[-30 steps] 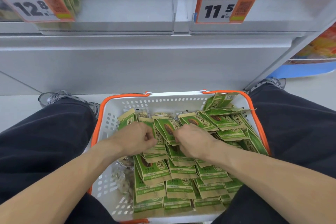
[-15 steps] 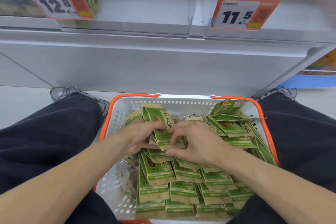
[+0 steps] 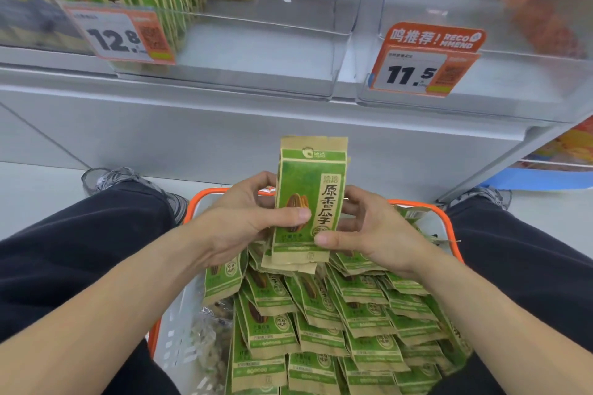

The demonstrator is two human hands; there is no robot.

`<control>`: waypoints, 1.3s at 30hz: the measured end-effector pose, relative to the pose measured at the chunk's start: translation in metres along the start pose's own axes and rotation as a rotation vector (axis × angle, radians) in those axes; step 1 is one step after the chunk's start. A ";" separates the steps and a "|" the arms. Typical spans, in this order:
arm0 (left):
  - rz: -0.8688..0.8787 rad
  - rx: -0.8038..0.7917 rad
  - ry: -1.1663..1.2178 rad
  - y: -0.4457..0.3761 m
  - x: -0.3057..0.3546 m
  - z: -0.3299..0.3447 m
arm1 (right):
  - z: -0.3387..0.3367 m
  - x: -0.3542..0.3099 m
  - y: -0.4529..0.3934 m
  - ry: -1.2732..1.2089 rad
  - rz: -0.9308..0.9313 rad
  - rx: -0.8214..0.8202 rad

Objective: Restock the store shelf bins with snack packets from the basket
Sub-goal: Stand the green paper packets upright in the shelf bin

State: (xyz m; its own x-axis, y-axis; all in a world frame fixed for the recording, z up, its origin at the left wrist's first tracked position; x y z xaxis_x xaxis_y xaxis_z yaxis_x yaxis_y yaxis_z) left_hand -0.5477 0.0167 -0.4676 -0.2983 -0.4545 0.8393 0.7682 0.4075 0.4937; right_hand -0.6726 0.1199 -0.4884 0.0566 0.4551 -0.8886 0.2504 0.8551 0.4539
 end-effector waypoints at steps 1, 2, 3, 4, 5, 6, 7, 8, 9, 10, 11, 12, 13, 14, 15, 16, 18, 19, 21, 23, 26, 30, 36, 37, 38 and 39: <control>0.014 -0.001 -0.024 0.001 0.004 -0.001 | 0.000 -0.001 -0.001 0.003 -0.012 0.010; 0.037 0.000 -0.052 0.002 0.008 -0.002 | 0.001 -0.003 -0.001 0.004 -0.026 0.024; 0.069 0.008 -0.080 0.002 0.014 -0.003 | 0.001 -0.004 -0.001 0.001 -0.041 0.035; 0.105 0.024 -0.101 0.003 0.020 -0.004 | 0.002 -0.006 0.000 -0.001 -0.056 0.039; 0.142 0.046 -0.110 0.004 0.026 -0.006 | 0.003 -0.010 0.001 0.001 -0.077 0.040; 0.178 0.067 -0.111 0.005 0.032 -0.007 | 0.004 -0.015 0.003 -0.001 -0.109 0.036; 0.215 0.081 -0.116 0.006 0.039 -0.007 | 0.005 -0.021 0.004 -0.015 -0.145 0.037; 0.252 0.089 -0.131 0.008 0.045 -0.007 | 0.005 -0.026 0.006 -0.044 -0.178 0.045; 0.290 0.096 -0.152 0.009 0.051 -0.006 | 0.005 -0.031 0.008 -0.075 -0.208 0.059; 0.331 0.104 -0.169 0.012 0.057 -0.006 | 0.003 -0.036 0.009 -0.095 -0.236 0.078; 0.373 0.112 -0.179 0.014 0.063 -0.006 | 0.001 -0.041 0.010 -0.104 -0.259 0.098; 0.415 0.115 -0.185 0.018 0.069 -0.005 | -0.001 -0.045 0.012 -0.107 -0.277 0.120; 0.456 0.116 -0.191 0.021 0.075 -0.003 | -0.004 -0.052 0.013 -0.108 -0.300 0.141; 0.491 0.114 -0.194 0.025 0.082 -0.001 | -0.006 -0.060 0.015 -0.098 -0.330 0.153; 0.521 0.110 -0.193 0.030 0.089 0.000 | -0.007 -0.070 0.017 -0.079 -0.355 0.155; 0.547 0.102 -0.190 0.033 0.096 0.000 | -0.008 -0.079 0.018 -0.058 -0.373 0.152; 0.600 0.086 -0.192 0.039 0.110 -0.001 | -0.009 -0.102 0.020 -0.027 -0.424 0.153; 0.628 0.088 -0.200 0.041 0.116 -0.003 | -0.010 -0.113 0.021 -0.010 -0.461 0.157; 0.691 0.109 -0.219 0.046 0.130 -0.009 | -0.009 -0.137 0.019 0.061 -0.537 0.183; 0.763 0.103 -0.215 0.050 0.145 -0.016 | -0.004 -0.167 0.018 0.194 -0.626 0.228; 0.910 0.120 -0.283 0.054 0.175 -0.033 | 0.009 -0.219 0.016 0.392 -0.759 0.337; 1.029 0.461 -0.719 0.058 0.206 -0.080 | 0.020 -0.283 0.006 0.629 -0.950 0.522; 1.110 0.802 -1.047 0.052 0.212 -0.132 | 0.000 -0.323 -0.092 0.651 -0.819 0.561; 1.116 0.842 -1.053 0.050 0.211 -0.136 | -0.004 -0.326 -0.109 0.630 -0.809 0.563; 1.116 0.880 -1.050 0.049 0.210 -0.141 | -0.007 -0.329 -0.126 0.636 -0.796 0.569; 1.111 0.913 -1.040 0.049 0.210 -0.146 | -0.009 -0.331 -0.143 0.667 -0.770 0.580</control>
State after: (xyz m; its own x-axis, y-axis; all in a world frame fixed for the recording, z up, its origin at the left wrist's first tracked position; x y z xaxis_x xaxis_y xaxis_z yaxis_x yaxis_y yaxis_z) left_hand -0.4901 -0.1740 -0.3006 -0.3866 0.8108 0.4394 0.4177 0.5787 -0.7005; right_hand -0.7364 -0.1511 -0.2583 -0.7766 0.0541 -0.6276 0.4107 0.7989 -0.4394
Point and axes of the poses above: each hand's wrist, its own y-axis away from the middle knuckle, its own z-axis out of the palm, x = y × z, the point moved 8 cm from there along -y, towards the middle knuckle, and after that the axes turned 2 degrees about z, right-handed, at the moved point
